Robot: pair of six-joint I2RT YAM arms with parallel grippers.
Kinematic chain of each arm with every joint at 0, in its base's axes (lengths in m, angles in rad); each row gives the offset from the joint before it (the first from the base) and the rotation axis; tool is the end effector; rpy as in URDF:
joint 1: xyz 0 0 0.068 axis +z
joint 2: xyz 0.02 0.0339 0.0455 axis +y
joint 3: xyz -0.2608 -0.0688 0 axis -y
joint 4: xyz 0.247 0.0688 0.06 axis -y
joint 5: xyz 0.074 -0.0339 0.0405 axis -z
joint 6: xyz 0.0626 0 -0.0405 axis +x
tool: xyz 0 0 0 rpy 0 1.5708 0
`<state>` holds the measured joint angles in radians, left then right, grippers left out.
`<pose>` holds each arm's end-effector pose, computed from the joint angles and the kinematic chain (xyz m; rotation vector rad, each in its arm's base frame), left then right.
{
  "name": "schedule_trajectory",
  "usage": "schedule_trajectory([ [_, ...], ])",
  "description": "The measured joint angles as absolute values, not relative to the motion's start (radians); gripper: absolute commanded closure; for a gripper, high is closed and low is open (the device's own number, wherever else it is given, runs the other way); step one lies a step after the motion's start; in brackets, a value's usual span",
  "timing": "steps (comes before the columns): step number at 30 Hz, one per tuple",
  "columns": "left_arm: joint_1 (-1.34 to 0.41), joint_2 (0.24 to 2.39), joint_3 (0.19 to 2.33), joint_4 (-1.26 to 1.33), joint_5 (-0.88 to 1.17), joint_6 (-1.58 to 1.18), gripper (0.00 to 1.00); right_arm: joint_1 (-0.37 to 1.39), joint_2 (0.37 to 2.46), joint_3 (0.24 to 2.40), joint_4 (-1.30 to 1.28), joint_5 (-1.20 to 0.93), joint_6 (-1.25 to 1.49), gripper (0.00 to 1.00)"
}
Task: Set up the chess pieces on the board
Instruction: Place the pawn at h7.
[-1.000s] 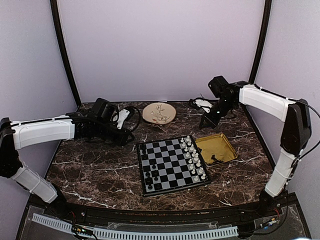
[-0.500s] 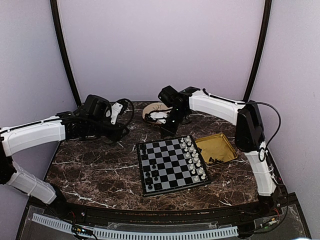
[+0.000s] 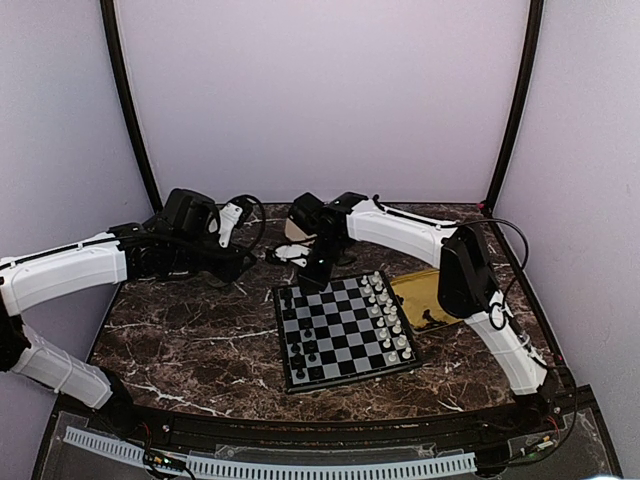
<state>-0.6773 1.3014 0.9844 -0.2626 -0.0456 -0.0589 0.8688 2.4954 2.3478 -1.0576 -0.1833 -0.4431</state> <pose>0.2498 -0.1972 0.2701 0.6359 2.0788 -0.3766 0.3334 0.4119 0.1670 -1.7460 2.1906 0.3610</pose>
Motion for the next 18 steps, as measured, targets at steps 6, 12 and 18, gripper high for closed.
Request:
schedule_trajectory([
  [6,-0.677,1.301,0.984,-0.263,-0.045,-0.059,0.63,0.871,2.527,2.363,-1.061,-0.183,-0.44,0.97],
  [12,-0.677,1.301,0.984,-0.263,-0.044,-0.059,0.63,0.871,2.555,2.409,-1.059,-0.183,-0.438,0.96],
  [18,-0.677,1.301,0.984,-0.263,-0.043,-0.059,0.63,0.871,2.572,2.431,-1.048,-0.183,-0.435,0.91],
])
